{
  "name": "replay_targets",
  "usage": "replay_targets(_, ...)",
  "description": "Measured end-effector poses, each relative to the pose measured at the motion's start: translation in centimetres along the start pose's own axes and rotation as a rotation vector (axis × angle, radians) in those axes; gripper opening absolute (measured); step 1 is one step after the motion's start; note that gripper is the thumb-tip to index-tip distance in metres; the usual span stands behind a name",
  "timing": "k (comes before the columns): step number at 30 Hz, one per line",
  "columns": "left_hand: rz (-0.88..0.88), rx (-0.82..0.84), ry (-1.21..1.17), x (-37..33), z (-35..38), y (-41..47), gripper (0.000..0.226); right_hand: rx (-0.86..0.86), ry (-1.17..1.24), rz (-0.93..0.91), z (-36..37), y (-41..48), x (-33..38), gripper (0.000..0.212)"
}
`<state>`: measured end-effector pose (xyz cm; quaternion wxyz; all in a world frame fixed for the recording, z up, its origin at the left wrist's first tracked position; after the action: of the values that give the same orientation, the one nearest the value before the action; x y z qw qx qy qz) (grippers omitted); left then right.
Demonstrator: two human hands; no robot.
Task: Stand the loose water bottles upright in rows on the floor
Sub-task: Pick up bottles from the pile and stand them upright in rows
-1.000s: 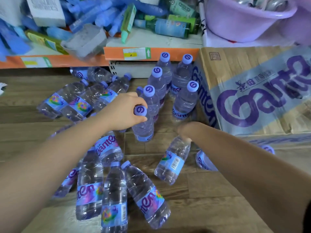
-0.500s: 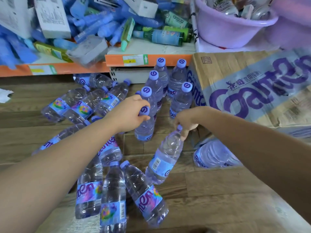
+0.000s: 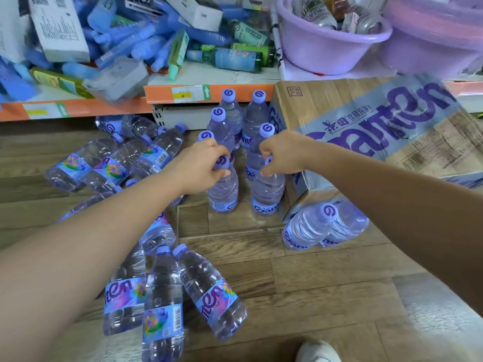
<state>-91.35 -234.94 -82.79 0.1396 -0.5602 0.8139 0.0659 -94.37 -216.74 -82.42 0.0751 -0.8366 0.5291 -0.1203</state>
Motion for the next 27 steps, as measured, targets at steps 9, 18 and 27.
replay_targets(9,0.01,0.01,0.0,-1.3,0.4,0.8,0.037,-0.092,-0.009,0.089,0.1,1.0,-0.3,0.031)
replay_targets(18,0.02,0.083,-0.012,-1.8,1.3,0.8,0.039,-0.087,-0.09,0.14,0.2,0.6,-0.4,0.035)
replay_targets(27,0.085,0.186,-0.054,-1.3,1.2,0.6,0.027,-0.45,-0.074,0.206,-3.5,2.9,0.2,0.034)
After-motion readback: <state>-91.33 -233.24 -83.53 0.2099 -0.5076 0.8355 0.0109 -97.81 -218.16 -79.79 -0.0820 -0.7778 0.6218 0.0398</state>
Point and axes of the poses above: each hand's wrist, its own y-axis towards the middle knuckle, its own z-axis out of the palm, x = y × z, the point moved 2 cm from there along y, towards the middle knuckle, and after that the axes turned 7 degrees about -x, right-handed, at the moved point
